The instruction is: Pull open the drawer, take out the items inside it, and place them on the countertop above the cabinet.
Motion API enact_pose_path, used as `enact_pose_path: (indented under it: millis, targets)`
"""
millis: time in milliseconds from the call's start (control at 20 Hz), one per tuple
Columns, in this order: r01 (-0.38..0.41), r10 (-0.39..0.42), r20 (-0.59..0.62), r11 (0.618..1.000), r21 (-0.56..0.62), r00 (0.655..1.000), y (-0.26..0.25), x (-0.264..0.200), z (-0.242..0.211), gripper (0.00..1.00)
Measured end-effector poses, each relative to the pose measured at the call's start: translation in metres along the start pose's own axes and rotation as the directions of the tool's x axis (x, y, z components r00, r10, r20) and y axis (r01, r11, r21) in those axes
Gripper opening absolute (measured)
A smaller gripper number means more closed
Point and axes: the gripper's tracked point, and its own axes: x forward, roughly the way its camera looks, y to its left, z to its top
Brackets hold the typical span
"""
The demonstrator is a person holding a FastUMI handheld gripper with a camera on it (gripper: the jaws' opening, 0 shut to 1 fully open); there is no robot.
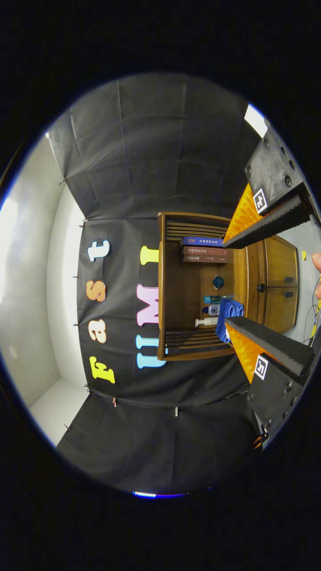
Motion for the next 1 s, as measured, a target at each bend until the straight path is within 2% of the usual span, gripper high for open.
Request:
enact_pose_path:
  millis: [550,800,1000]
  targets:
    - [0.003,-0.003,-0.008,1.0,-0.002,1.0,0.002,0.005,-0.015,0.99]
    - [0.013,-0.013,-0.004,1.0,0.027,1.0,0.003,0.02,-0.042,0.99]
    - [0.014,-0.013,-0.021,0.999,0.036,1.0,0.006,0.043,-0.082,0.99]
